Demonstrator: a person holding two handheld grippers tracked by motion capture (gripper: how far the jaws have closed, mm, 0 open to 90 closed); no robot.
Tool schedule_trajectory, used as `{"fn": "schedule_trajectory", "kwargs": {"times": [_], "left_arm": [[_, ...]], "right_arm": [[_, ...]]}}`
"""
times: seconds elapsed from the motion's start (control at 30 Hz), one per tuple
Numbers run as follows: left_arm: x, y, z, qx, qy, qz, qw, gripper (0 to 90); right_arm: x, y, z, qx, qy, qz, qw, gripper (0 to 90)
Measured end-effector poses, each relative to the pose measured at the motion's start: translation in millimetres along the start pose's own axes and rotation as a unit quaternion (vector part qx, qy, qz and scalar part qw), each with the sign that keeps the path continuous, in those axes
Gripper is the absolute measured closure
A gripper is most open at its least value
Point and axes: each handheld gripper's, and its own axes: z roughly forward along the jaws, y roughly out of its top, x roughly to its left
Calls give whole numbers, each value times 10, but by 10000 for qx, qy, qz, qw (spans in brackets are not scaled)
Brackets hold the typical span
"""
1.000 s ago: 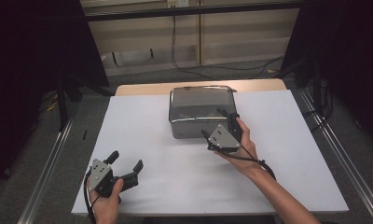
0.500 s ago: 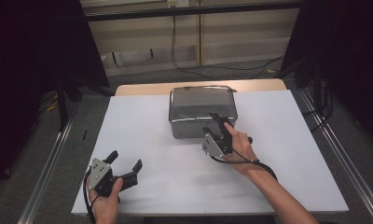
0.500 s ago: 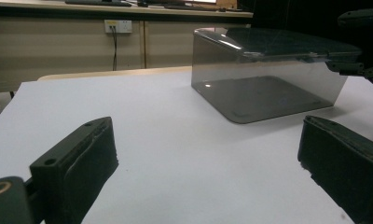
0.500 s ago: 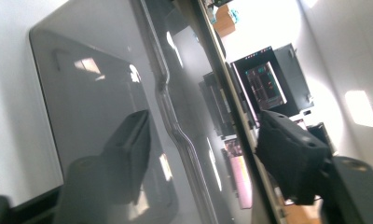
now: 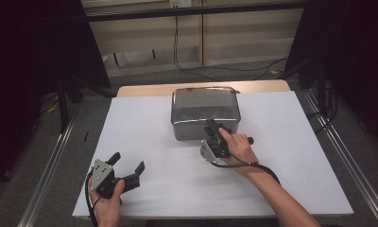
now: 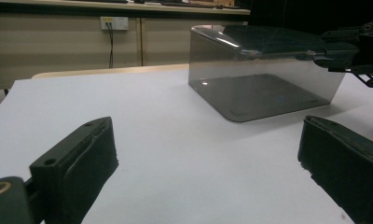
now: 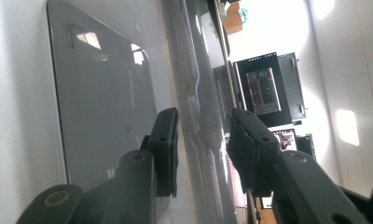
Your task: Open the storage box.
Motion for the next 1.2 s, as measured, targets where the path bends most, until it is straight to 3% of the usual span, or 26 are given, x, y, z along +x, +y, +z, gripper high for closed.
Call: {"fn": "schedule_trajectory", "kwargs": {"times": [0.1,0.3,0.5,0.73,0.87,1.07,1.2], "left_arm": [[2,1,13,53,0,0,10000,42],[12,24,45,35,7,-62,10000,48],[26,43,72,54,-193,-82,9998,50],[8,71,107,92,-528,108,9985,54],[-30,93,132,89,-609,256,9978,47],[-71,114,227,135,-808,298,9962,34],[-78,155,287,157,-828,393,9957,34]], "right_arm": [[21,12,8,-21,23,-203,9998,682],[45,33,10,0,-33,-288,9996,718],[41,47,3,-38,-75,-334,9994,773],[43,49,-1,-40,-92,-351,9993,780],[36,44,1,-80,-99,-329,9994,780],[19,39,-7,-79,-83,-293,9995,781],[10,36,-6,-111,-84,-303,9994,783]]}}
